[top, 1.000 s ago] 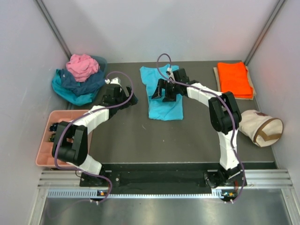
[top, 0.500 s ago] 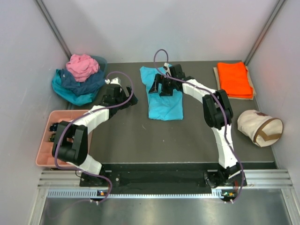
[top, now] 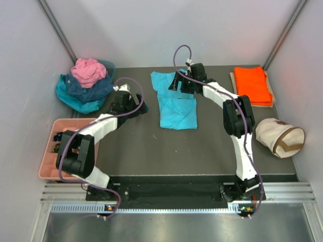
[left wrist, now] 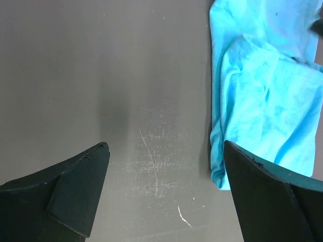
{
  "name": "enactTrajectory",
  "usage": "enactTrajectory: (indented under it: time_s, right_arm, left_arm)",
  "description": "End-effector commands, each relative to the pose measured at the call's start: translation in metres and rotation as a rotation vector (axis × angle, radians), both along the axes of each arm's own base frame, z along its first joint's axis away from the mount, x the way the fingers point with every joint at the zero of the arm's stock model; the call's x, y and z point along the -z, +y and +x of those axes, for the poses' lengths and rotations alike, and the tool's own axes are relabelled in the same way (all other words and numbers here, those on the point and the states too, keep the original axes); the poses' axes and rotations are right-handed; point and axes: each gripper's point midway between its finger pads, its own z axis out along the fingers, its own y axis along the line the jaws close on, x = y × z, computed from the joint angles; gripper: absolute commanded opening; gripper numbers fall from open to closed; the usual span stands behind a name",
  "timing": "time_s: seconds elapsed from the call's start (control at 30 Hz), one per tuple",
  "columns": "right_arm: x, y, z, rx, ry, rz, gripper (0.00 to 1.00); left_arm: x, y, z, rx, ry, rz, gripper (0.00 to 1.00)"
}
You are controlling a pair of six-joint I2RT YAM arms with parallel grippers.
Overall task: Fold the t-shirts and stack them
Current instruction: Fold the tshirt
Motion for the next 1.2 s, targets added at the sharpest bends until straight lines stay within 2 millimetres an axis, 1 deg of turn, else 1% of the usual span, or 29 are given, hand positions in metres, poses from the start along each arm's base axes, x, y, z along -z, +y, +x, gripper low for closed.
enactTrajectory:
  time_s: [0.0, 0.03, 0.07, 0.1, 0.13, 0.17, 0.2, 0.23, 0.27, 0.3, 0.33, 0.37, 0.4, 0.43, 0.47, 0.5, 0.57, 0.6, 0.67, 0.7, 0.77, 0.8, 0.93, 1.07, 1.17]
  right_arm:
    - [-0.105, -0.026, 0.011, 0.069, -0.252, -0.026, 0.90]
    - [-0.111, -0.037, 0.001, 0.099, -0.251, -0.056, 0.90]
    - [-0.101, -0.046, -0.010, 0.110, -0.202, -0.096, 0.90]
    - [-0.101, -0.053, -0.017, 0.129, -0.188, -0.115, 0.90]
    - [-0.097, -0.064, -0.033, 0.149, -0.163, -0.146, 0.90]
    - [-0.095, -0.071, -0.043, 0.169, -0.140, -0.151, 0.90]
    - [-0.089, -0.078, -0.053, 0.185, -0.115, -0.165, 0.90]
    - [-0.065, -0.085, -0.071, 0.188, -0.060, -0.191, 0.90]
    - [-0.077, -0.091, -0.082, 0.208, -0.071, -0.175, 0.90]
    - [-0.071, -0.095, -0.090, 0.220, -0.053, -0.180, 0.90]
    - [-0.053, -0.102, -0.107, 0.223, -0.006, -0.198, 0.90]
    - [-0.056, -0.106, -0.115, 0.234, -0.006, -0.187, 0.91]
    - [-0.039, -0.111, -0.130, 0.234, 0.033, -0.202, 0.91]
    - [-0.035, -0.112, -0.136, 0.232, 0.043, -0.193, 0.91]
    - [-0.036, -0.113, -0.142, 0.233, 0.044, -0.179, 0.90]
    - [-0.020, -0.117, -0.154, 0.230, 0.078, -0.186, 0.90]
    - [-0.014, -0.115, -0.161, 0.219, 0.083, -0.167, 0.91]
    - [-0.003, -0.114, -0.170, 0.203, 0.110, -0.160, 0.90]
    - [0.006, -0.112, -0.173, 0.194, 0.119, -0.141, 0.91]
    - [0.017, -0.111, -0.180, 0.183, 0.144, -0.143, 0.90]
    - [0.023, -0.109, -0.183, 0.177, 0.156, -0.125, 0.90]
    - [0.030, -0.110, -0.188, 0.172, 0.168, -0.127, 0.90]
    - [0.045, -0.108, -0.192, 0.163, 0.191, -0.121, 0.87]
    - [0.051, -0.108, -0.193, 0.160, 0.204, -0.124, 0.86]
    - [0.054, -0.107, -0.193, 0.153, 0.210, -0.122, 0.85]
  left_arm:
    - [-0.013, -0.008, -0.007, 0.039, -0.043, -0.034, 0.99]
    - [-0.016, -0.012, -0.005, 0.049, -0.066, -0.044, 0.99]
    - [-0.015, -0.015, -0.006, 0.060, -0.066, -0.047, 0.99]
    - [-0.012, -0.022, -0.009, 0.079, -0.061, -0.049, 0.99]
    - [-0.009, -0.027, -0.011, 0.097, -0.054, -0.053, 0.99]
    - [-0.006, -0.031, -0.013, 0.107, -0.047, -0.052, 0.99]
    - [-0.002, -0.042, -0.019, 0.137, -0.039, -0.055, 0.99]
    - [0.001, -0.049, -0.022, 0.156, -0.032, -0.062, 0.99]
    - [0.001, -0.057, -0.024, 0.175, -0.041, -0.073, 0.99]
    - [0.004, -0.071, -0.033, 0.215, -0.037, -0.078, 0.99]
    - [0.005, -0.078, -0.037, 0.232, -0.039, -0.088, 0.99]
    - [0.003, -0.084, -0.039, 0.245, -0.054, -0.095, 0.99]
    - [0.008, -0.091, -0.046, 0.266, -0.047, -0.093, 0.98]
    - [0.009, -0.093, -0.048, 0.263, -0.047, -0.096, 0.98]
    - [0.012, -0.093, -0.050, 0.261, -0.044, -0.093, 0.97]
    - [0.016, -0.093, -0.052, 0.260, -0.045, -0.098, 0.97]
    - [0.021, -0.094, -0.054, 0.259, -0.047, -0.104, 0.95]
    - [0.026, -0.095, -0.055, 0.263, -0.046, -0.106, 0.93]
    - [0.032, -0.096, -0.056, 0.272, -0.040, -0.100, 0.91]
    - [0.038, -0.096, -0.056, 0.271, -0.032, -0.092, 0.90]
    - [0.044, -0.095, -0.056, 0.269, -0.025, -0.082, 0.89]
    - [0.047, -0.094, -0.056, 0.270, -0.021, -0.077, 0.88]
    - [0.054, -0.095, -0.055, 0.269, -0.018, -0.080, 0.84]
    - [0.057, -0.100, -0.053, 0.275, -0.020, -0.091, 0.78]
    - [0.061, -0.102, -0.051, 0.278, -0.018, -0.094, 0.66]
